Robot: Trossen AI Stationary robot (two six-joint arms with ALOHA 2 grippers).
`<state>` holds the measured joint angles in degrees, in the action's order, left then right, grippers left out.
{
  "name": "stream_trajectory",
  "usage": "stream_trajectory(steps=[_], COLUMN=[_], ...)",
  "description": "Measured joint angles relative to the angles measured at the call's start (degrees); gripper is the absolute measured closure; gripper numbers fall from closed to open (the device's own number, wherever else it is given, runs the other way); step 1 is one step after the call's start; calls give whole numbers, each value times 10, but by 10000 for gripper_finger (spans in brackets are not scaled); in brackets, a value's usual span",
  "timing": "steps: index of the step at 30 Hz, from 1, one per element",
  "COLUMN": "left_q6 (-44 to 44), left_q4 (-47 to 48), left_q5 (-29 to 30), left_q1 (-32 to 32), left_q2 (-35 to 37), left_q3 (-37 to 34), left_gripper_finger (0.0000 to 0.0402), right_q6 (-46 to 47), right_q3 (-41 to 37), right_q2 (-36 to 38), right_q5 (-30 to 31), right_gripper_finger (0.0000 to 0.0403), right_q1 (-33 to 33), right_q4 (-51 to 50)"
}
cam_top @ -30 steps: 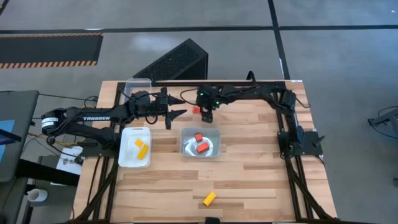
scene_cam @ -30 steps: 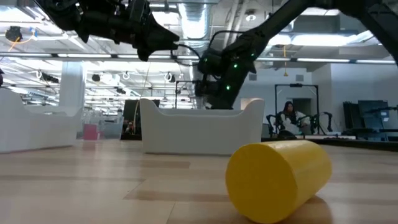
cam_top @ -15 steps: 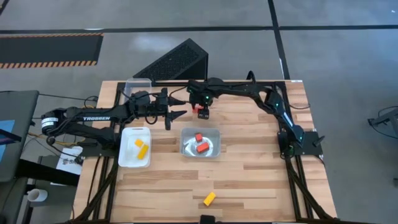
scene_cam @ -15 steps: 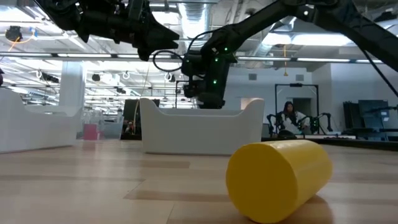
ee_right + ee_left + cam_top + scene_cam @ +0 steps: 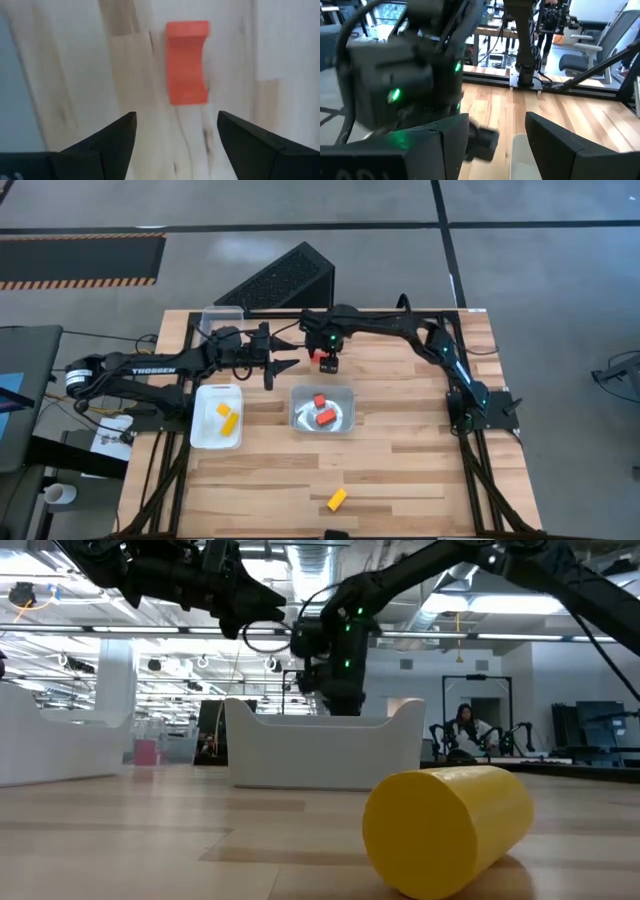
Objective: Sort & place blocks by color
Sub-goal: Put the orange wooden block into the gray bin
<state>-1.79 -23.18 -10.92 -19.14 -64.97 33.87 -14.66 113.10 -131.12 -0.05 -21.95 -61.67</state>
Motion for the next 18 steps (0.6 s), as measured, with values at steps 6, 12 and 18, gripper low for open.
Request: stream_trajectory(steps=[6, 12, 18], left_q6=[20, 60, 83], left_q4=[43, 47, 1], left_q5=[7, 16, -5], left_q1=[0, 0, -18], left_q2=[5, -38, -156], left_q3=[0, 0, 28], left_gripper_finger=[216, 216, 216], right_q6=[26, 104, 188], right_q3=[-80, -321, -533], right_q2=[86, 250, 390], right_q5=[-5, -36, -40], right_gripper_finger=[131, 156, 165], right_q1=[13, 15, 39], right_q4=[64, 257, 467])
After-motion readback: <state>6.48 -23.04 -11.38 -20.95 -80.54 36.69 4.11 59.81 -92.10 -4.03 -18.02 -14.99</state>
